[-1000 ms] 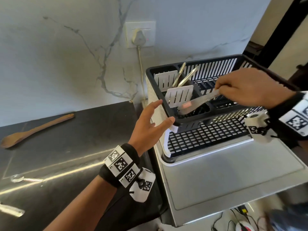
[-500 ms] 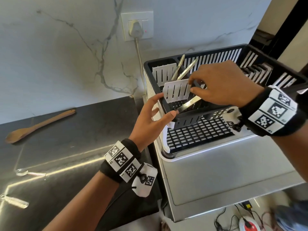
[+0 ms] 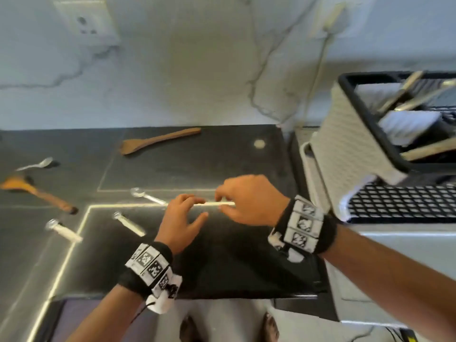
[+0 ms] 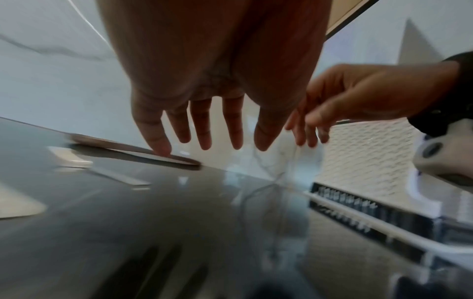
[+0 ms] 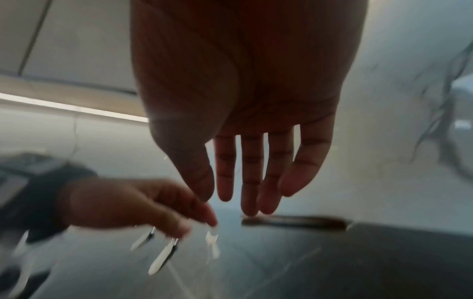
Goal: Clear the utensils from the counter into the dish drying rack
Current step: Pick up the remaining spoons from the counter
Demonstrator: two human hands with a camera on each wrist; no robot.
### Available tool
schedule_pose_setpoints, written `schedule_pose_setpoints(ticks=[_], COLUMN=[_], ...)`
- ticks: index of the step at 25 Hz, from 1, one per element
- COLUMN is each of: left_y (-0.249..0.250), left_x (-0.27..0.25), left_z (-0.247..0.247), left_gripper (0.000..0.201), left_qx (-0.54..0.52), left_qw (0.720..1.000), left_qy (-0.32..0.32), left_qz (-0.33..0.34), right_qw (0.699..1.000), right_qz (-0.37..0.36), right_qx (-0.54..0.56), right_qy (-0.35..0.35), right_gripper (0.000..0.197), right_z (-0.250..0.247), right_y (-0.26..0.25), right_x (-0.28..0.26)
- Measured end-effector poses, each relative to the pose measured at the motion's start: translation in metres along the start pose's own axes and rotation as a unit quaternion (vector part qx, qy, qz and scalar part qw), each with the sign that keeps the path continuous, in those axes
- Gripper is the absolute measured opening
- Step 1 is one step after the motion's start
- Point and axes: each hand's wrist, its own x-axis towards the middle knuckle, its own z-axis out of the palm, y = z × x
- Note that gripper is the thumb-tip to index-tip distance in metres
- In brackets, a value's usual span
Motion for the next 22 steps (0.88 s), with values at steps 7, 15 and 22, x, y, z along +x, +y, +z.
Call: schedule_pose_setpoints(ticks=[7, 15, 22], left_y=[-0.189, -0.207, -0.209], left_x=[-0.081, -0.087, -0.087], left_z=[-0.107, -0.119, -0.131], left_gripper=[0.067, 0.069, 0.042], left_qx=[0.159, 0.203, 0.100], left_qw=[0.960, 0.960, 0.977], left_qy=[0.016, 0.002, 0.045], left_qz=[-0.228, -0.194, -0.185], right_qw=[0.997, 0.967, 0.966], right_qz=[0.049, 0.207, 0.174], right_qx=[0.056, 0.112, 0.185], right_qy=[-0.031, -0.101, -0.047], right_gripper=[0.042, 0.011, 0.008], right_z=[0.121, 0.132, 0.136], right_y=[-0.106, -0.119, -0.123], right_x=[0.147, 0.229, 0.204])
